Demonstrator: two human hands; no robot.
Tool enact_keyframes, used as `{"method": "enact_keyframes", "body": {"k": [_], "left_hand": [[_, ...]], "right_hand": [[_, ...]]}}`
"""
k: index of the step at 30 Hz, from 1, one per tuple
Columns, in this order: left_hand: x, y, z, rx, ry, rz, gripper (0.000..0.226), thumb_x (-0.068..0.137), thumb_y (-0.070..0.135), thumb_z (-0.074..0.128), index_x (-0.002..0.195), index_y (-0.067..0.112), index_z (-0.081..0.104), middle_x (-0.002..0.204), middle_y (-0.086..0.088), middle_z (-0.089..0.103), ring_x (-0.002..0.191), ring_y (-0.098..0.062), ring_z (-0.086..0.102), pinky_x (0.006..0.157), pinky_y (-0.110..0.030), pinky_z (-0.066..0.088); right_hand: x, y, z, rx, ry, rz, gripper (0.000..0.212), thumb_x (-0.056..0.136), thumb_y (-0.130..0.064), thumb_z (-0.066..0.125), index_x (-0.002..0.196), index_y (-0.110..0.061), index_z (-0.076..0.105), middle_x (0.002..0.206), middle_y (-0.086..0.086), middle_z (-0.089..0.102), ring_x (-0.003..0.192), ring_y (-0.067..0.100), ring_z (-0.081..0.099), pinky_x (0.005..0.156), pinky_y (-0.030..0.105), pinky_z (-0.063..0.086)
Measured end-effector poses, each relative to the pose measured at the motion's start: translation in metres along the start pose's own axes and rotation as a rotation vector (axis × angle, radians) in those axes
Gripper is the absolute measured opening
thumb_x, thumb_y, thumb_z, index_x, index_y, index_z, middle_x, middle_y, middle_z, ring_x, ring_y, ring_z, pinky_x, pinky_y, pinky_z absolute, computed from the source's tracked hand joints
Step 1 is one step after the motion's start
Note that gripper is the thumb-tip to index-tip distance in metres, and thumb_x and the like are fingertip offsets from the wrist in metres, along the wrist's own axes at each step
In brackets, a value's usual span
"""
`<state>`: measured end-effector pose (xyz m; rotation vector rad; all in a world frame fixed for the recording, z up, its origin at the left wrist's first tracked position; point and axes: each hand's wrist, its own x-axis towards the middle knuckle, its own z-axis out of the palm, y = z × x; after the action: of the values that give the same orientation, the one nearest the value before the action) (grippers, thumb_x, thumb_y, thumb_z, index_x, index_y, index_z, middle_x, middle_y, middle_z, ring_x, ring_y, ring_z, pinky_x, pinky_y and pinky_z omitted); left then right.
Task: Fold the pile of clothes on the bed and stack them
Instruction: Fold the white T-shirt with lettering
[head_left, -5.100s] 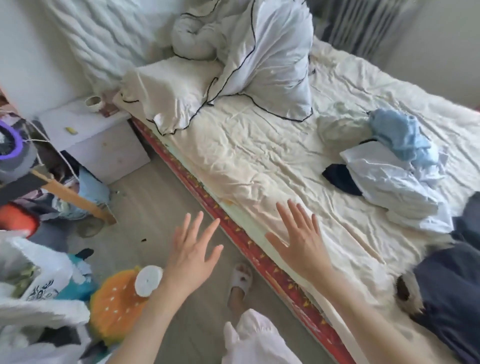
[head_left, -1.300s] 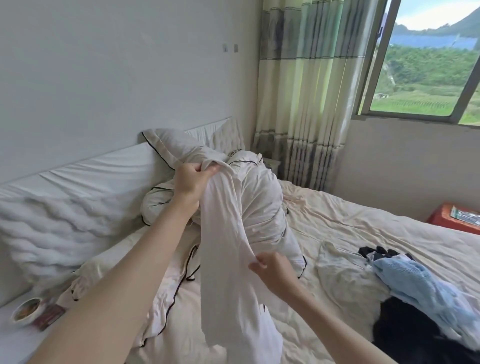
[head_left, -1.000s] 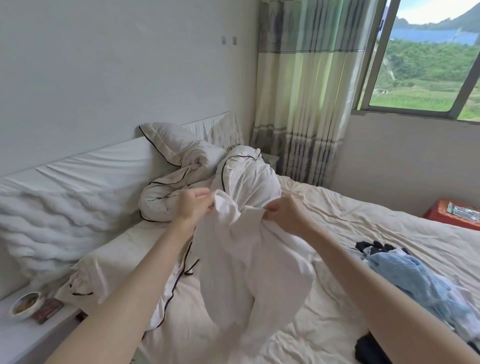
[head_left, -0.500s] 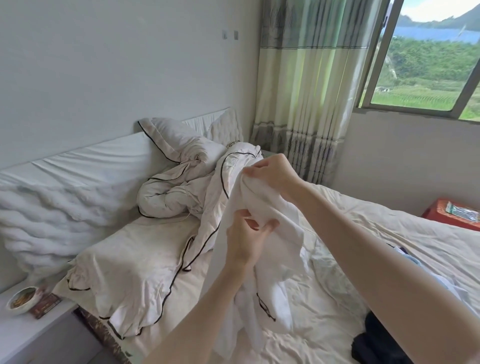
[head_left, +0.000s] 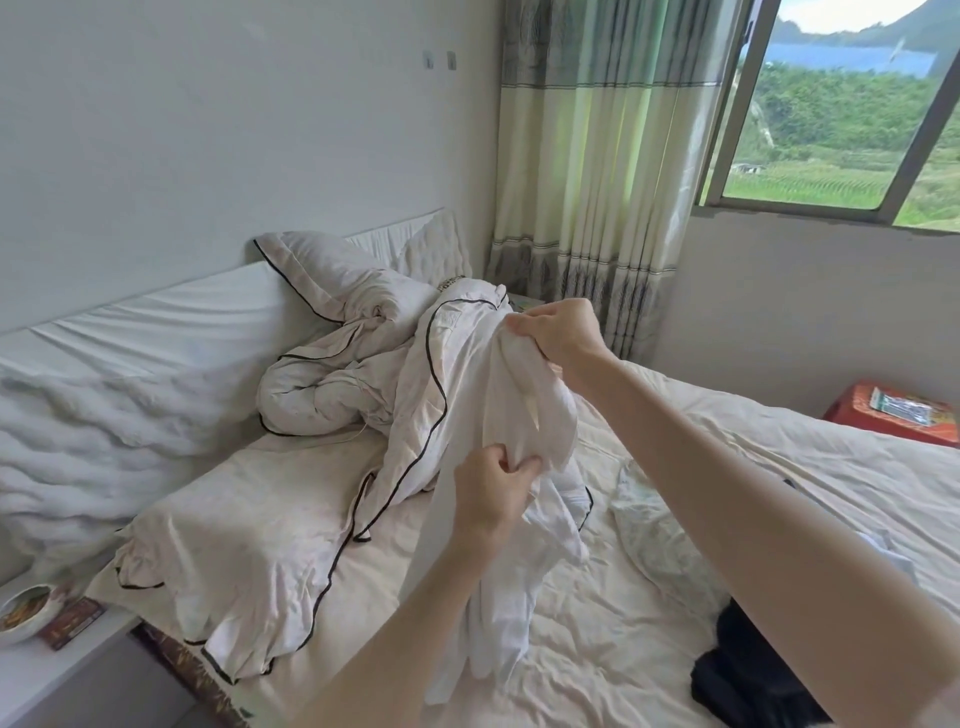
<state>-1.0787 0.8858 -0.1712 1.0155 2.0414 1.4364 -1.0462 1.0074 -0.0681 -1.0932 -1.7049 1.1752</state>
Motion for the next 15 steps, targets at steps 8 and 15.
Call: {"method": "enact_keyframes", "body": {"k": [8,15], "left_hand": [[0.040,0.009,-0.043,-0.256,0.006,-0.112,0.018,0.079,0.014,0.075,0.074,-0.002,0.068,0.065,-0.011,0.064,0.059,-0.020,0.060,0.063,-0.033,0.055],[0.068,0.036,-0.052,-0.438,0.062,-0.141,0.007,0.083,0.006,0.069,0.080,-0.001,0.068,0.066,-0.008,0.064,0.055,-0.013,0.061,0.049,-0.019,0.054]], "right_hand": [[-0.005,0.043,-0.030,-0.047,-0.038,-0.082,0.007,0.083,-0.007,0.068,0.082,-0.007,0.075,0.078,0.019,0.071,0.070,0.019,0.059,0.076,0.036,0.052],[-0.083,0.083,-0.027,-0.150,-0.199,-0.182,0.021,0.079,-0.025,0.075,0.098,-0.021,0.068,0.093,0.001,0.071,0.074,0.001,0.063,0.071,0.016,0.052]]}}
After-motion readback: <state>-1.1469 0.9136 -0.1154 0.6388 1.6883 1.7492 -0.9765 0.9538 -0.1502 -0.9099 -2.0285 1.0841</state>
